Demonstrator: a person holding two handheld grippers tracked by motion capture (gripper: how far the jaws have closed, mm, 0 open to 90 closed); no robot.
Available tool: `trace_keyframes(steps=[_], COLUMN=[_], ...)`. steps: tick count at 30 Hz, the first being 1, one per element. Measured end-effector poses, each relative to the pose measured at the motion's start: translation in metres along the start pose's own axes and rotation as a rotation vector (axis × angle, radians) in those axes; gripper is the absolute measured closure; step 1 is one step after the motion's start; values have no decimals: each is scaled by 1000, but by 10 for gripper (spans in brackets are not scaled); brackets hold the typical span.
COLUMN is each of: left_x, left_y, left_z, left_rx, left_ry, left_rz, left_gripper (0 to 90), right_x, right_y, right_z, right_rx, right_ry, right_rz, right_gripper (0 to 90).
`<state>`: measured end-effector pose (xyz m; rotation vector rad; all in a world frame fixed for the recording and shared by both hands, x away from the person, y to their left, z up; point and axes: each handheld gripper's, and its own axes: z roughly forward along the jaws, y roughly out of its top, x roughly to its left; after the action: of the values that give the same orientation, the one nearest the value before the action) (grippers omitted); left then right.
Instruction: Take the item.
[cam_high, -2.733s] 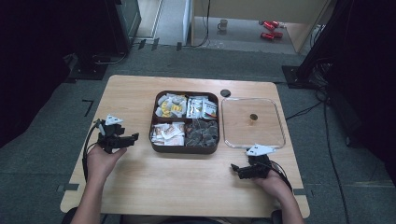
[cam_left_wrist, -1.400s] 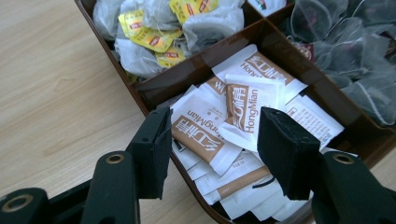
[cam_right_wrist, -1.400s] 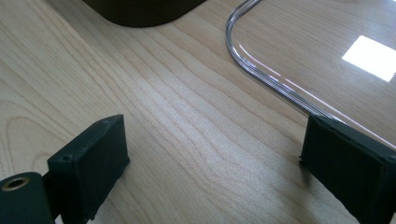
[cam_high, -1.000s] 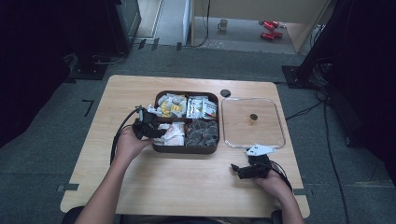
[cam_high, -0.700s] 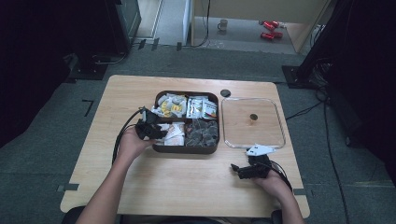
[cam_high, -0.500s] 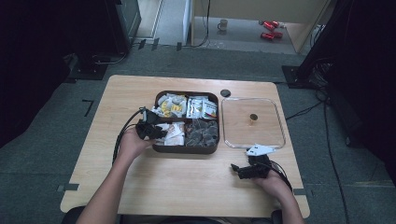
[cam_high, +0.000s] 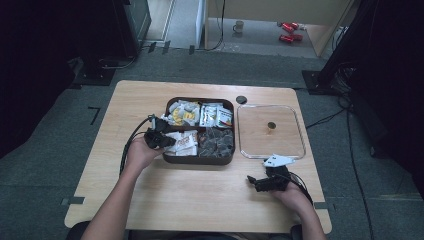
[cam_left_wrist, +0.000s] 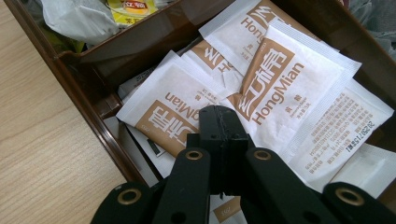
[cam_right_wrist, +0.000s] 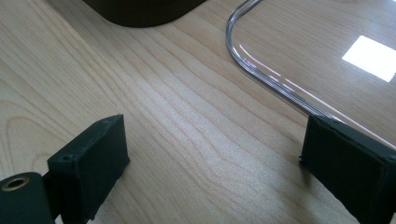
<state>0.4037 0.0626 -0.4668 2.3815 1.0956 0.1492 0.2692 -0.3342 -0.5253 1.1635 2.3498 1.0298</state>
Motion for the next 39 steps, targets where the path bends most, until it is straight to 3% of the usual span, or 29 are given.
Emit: trace_keyframes(steps=[4,17,20,22,23,24,25,27,29,31,34,37,39], left_x=[-2,-4,-5,-6,-6,-6,-6,-6,-12,-14,-16,-12,-11], left_y=[3,8,11,13,14,14,16,21,25,26,28,28,26], left_z=[-4,-22,-18,-14,-12,-12,-9,-4,2,4,12,13,13], left_rx=[-3,-51,-26,-32,-43,-43,-39,-15,-3,-1,27,29,26], left_ry=[18,12,3,20,22,22,2,-22,-23,-30,-24,-54,-92], left_rz=[16,23,33,49,51,51,43,44,84,95,144,138,138], left_gripper=[900,900,900,898,796,757,757,642,599,528,493,495,617], right_x=[0,0,0,0,0,0,0,0,0,0,0,0,0], right_y=[0,0,0,0,0,0,0,0,0,0,0,0,0], right_z=[0,0,0,0,0,0,0,0,0,0,0,0,0], right_rx=[0,0,0,0,0,0,0,0,0,0,0,0,0], right_ry=[0,0,0,0,1,1,1,1,1,1,1,1,1], right_rz=[0,0,-1,-1,-1,-2,-2,-2,-2,-2,-2,-2,-2], right_gripper=[72,72,72,72,72,72,72,72,72,72,72,72,72])
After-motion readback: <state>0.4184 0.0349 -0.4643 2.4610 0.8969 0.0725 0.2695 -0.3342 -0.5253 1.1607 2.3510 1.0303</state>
